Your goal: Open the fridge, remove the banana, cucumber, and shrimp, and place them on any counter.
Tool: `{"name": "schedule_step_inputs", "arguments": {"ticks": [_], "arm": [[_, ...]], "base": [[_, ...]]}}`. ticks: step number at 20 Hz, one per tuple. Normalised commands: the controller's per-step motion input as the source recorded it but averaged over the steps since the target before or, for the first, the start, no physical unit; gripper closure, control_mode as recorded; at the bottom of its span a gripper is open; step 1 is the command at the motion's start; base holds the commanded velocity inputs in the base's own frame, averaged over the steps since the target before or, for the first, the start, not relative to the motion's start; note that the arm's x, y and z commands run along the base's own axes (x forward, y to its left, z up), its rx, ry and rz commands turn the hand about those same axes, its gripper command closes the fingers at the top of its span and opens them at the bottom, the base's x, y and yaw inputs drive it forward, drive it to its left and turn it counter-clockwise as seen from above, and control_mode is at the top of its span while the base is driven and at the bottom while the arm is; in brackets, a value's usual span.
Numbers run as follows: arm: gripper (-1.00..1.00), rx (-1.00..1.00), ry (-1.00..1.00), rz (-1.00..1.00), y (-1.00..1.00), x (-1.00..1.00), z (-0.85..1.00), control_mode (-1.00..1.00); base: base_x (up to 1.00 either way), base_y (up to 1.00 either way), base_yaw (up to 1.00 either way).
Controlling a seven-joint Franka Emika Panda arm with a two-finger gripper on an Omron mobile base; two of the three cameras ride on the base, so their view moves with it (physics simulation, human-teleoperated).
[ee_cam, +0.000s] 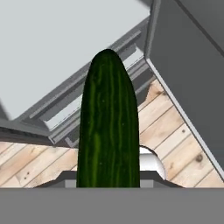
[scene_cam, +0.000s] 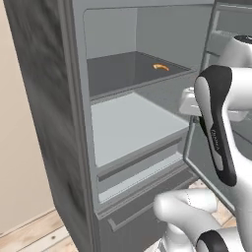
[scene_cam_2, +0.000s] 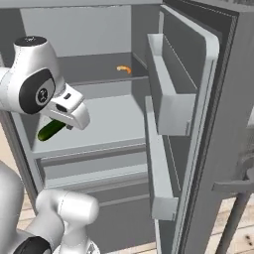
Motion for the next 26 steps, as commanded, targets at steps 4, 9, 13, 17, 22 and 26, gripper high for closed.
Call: {"name": "schedule_step_inputs", "arguments": {"ticks": [4, 9, 13, 17, 22, 26], "arm": [[1.00, 0.00, 0.00, 0.00, 0.00, 0.00, 0.00, 1.00], [1.00, 0.00, 0.00, 0.00, 0.00, 0.00, 0.00, 1.00], [1.00, 0.00, 0.00, 0.00, 0.00, 0.00, 0.00, 1.00], [1.00, 0.00, 0.00, 0.00, 0.00, 0.00, 0.00, 1.00], [1.00, 0.00, 0.00, 0.00, 0.00, 0.00, 0.00, 1.00], [1.00, 0.00, 0.00, 0.00, 0.00, 0.00, 0.00, 1.00]], "base": [[-0.93, 0.26, -0.55], [-0.99, 0.65, -0.60], [-0.78, 0.73, -0.61], [-0.48, 0.21, -0.84], [-0.48, -0.37, -0.63], [0.17, -0.74, -0.31]]}}
